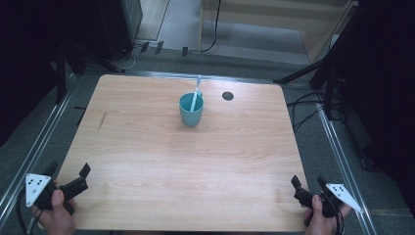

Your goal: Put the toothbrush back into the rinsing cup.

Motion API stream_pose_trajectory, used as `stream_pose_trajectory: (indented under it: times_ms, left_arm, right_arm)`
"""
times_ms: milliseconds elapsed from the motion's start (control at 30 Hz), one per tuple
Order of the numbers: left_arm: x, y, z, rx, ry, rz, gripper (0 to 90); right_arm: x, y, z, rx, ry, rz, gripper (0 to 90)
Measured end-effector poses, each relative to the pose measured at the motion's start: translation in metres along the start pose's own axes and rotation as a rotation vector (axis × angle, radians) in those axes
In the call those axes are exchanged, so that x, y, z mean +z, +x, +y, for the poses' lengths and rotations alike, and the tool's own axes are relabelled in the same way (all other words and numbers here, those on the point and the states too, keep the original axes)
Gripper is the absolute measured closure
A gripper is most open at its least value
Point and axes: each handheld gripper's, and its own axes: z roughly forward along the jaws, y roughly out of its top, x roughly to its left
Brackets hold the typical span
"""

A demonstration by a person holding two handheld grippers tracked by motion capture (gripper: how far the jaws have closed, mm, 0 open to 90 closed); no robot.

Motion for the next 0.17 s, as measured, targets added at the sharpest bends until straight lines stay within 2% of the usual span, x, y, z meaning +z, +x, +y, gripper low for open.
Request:
stream_pose_trajectory:
  times_ms: [167]
  left_arm:
    - [-0.0004,0.0009,0.0000,-0.006,0.000,0.001,0.0]
  right_arm:
    - [-0.0016,-0.0002,-0.0006,0.012,-0.010,0.005,0.0]
